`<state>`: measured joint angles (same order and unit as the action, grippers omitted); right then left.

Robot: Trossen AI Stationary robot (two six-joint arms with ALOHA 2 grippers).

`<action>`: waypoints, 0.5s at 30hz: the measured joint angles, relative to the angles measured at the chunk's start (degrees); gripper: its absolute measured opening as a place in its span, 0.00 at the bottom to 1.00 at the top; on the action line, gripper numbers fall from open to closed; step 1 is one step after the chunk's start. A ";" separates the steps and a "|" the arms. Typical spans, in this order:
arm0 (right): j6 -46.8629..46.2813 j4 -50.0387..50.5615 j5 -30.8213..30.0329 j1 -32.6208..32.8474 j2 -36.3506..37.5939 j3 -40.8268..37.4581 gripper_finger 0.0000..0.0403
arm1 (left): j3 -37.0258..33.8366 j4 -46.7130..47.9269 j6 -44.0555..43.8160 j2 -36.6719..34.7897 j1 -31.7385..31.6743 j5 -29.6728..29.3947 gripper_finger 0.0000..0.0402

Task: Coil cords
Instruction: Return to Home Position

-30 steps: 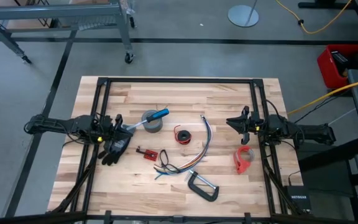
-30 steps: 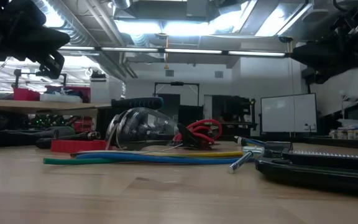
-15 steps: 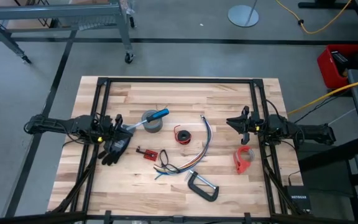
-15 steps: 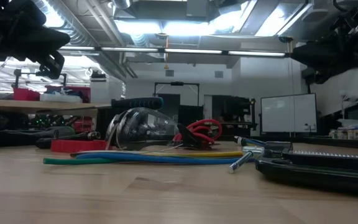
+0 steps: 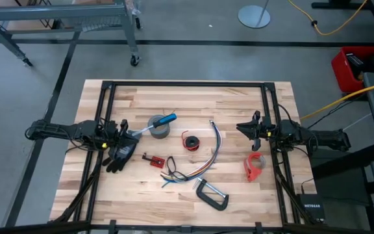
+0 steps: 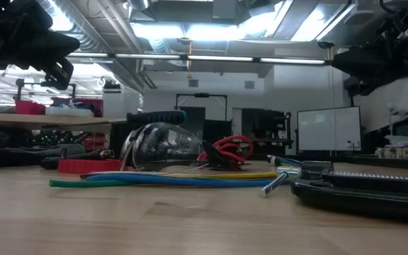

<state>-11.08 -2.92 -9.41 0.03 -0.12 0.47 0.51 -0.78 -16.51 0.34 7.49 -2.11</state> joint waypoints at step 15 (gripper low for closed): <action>0.01 0.00 0.00 0.00 0.00 0.00 0.17 | 0.00 0.00 -0.01 0.00 -0.02 0.00 0.01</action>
<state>-11.07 -2.92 -9.41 0.03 -0.12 0.47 0.51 -0.78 -16.52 0.34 7.47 -2.11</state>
